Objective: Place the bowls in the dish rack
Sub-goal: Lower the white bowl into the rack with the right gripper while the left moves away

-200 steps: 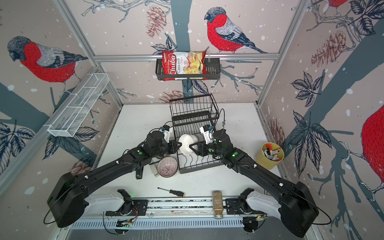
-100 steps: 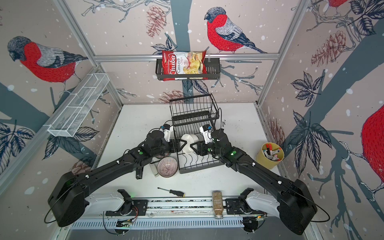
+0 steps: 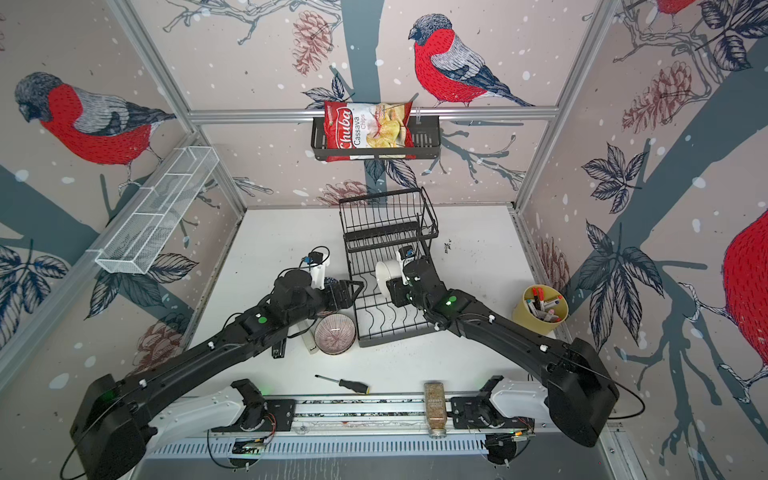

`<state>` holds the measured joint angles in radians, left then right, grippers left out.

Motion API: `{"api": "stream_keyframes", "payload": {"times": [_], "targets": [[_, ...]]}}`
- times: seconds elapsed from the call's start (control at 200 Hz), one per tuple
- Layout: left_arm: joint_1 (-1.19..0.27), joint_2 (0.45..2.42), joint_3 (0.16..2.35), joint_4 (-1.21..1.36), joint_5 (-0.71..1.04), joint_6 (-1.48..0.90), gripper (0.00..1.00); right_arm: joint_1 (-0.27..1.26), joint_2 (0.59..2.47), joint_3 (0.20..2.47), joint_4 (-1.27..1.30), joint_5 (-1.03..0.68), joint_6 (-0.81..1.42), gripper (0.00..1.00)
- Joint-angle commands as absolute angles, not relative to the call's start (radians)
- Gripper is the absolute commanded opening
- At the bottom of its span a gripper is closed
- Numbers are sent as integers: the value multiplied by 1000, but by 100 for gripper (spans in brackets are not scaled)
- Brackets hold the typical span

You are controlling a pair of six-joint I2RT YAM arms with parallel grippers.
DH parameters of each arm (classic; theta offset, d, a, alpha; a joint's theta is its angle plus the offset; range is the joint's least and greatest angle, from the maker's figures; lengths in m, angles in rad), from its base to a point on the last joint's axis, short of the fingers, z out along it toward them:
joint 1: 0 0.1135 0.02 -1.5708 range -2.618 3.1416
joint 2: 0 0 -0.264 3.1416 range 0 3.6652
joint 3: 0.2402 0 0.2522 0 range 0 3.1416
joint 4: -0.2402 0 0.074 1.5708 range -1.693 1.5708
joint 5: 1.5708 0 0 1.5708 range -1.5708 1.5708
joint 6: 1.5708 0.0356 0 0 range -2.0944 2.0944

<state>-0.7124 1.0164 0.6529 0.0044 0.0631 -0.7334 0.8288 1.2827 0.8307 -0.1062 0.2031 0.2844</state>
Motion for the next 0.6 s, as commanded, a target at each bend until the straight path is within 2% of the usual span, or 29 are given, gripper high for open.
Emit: {"api": "stream_keyframes", "payload": {"times": [0.0,0.28,0.595], "targets": [[-712,965,625,-22,-7,-736,97,843,1309,850,-61,402,204,47],[-705,853,550,-54,-91,-746,97,878,1386,864,-9,684,89,50],[-665,811,529,-71,-91,-738,97,893,1502,880,84,813,-39,53]]}}
